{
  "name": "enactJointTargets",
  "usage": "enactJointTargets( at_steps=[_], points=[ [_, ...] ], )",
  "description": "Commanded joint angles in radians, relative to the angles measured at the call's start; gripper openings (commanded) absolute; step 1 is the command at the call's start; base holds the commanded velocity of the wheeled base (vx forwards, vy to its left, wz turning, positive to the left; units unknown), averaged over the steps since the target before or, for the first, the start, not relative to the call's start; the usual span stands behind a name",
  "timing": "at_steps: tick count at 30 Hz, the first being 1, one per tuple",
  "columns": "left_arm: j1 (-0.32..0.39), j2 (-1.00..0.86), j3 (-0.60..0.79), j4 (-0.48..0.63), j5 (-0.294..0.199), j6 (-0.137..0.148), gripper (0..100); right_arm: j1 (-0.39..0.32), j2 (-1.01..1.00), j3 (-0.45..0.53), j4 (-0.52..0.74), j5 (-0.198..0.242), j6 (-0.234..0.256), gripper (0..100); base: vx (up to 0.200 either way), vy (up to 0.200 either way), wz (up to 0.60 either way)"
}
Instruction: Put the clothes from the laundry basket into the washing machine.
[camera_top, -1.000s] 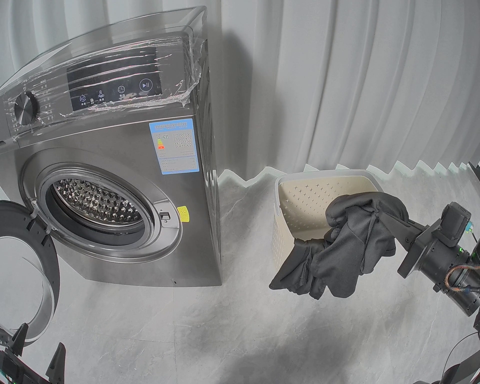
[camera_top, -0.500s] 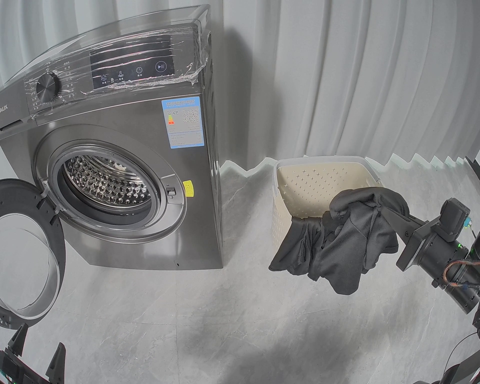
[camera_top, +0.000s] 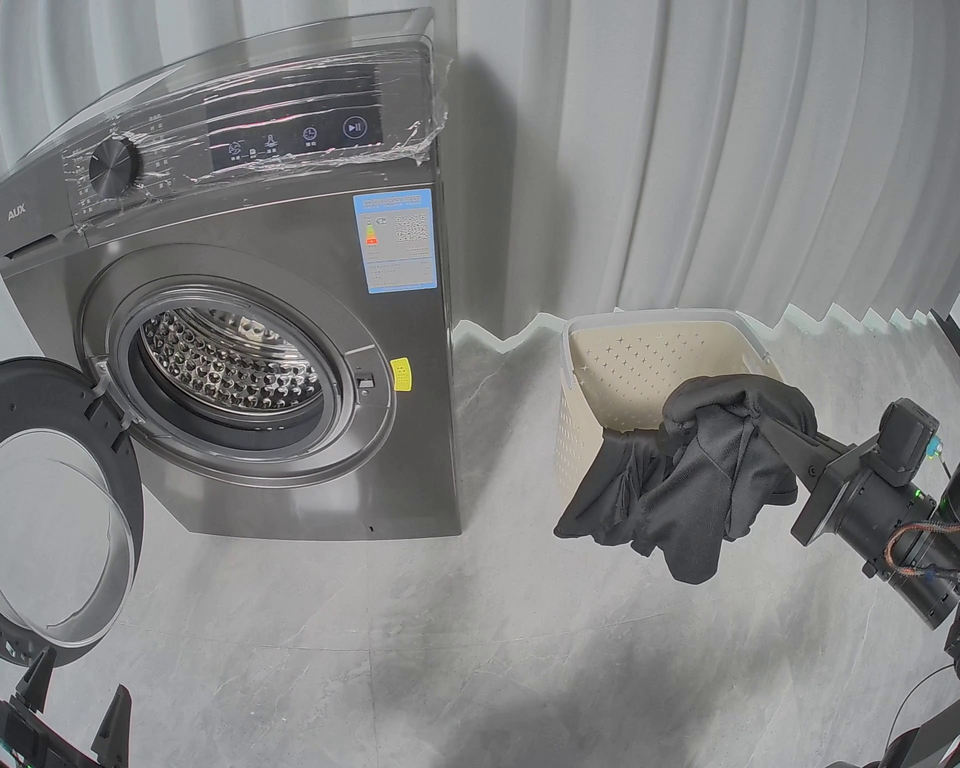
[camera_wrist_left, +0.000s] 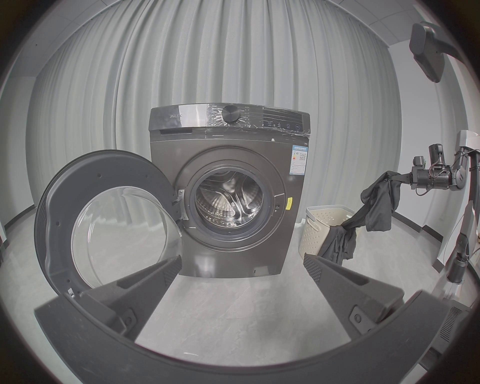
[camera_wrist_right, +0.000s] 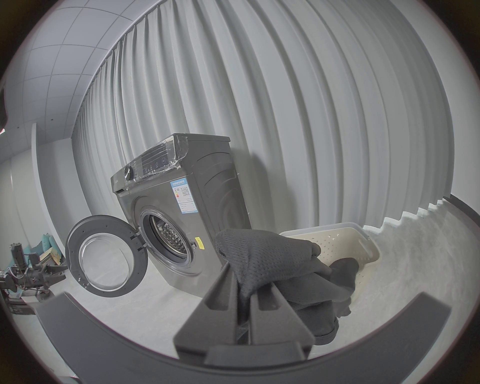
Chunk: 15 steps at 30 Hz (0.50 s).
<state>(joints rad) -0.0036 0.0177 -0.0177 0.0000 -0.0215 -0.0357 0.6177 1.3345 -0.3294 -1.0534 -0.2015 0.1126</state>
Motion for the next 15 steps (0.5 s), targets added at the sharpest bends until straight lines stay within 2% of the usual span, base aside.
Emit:
enactJointTargets(
  at_steps=[1,11,15],
  points=[
    [0.001,-0.018,0.016,0.0,0.0,0.0,100,0.002,0.002,0.0,0.0,0.007,0.001,0,0.0,0.2,0.0],
    [0.001,-0.018,0.016,0.0,0.0,0.0,100,0.007,0.002,0.004,0.0,0.02,0.001,0,0.0,0.2,0.0],
    [0.001,-0.018,0.016,0.0,0.0,0.0,100,0.008,0.0,0.016,-0.016,0.079,-0.002,0,0.0,0.2,0.0]
  ],
)
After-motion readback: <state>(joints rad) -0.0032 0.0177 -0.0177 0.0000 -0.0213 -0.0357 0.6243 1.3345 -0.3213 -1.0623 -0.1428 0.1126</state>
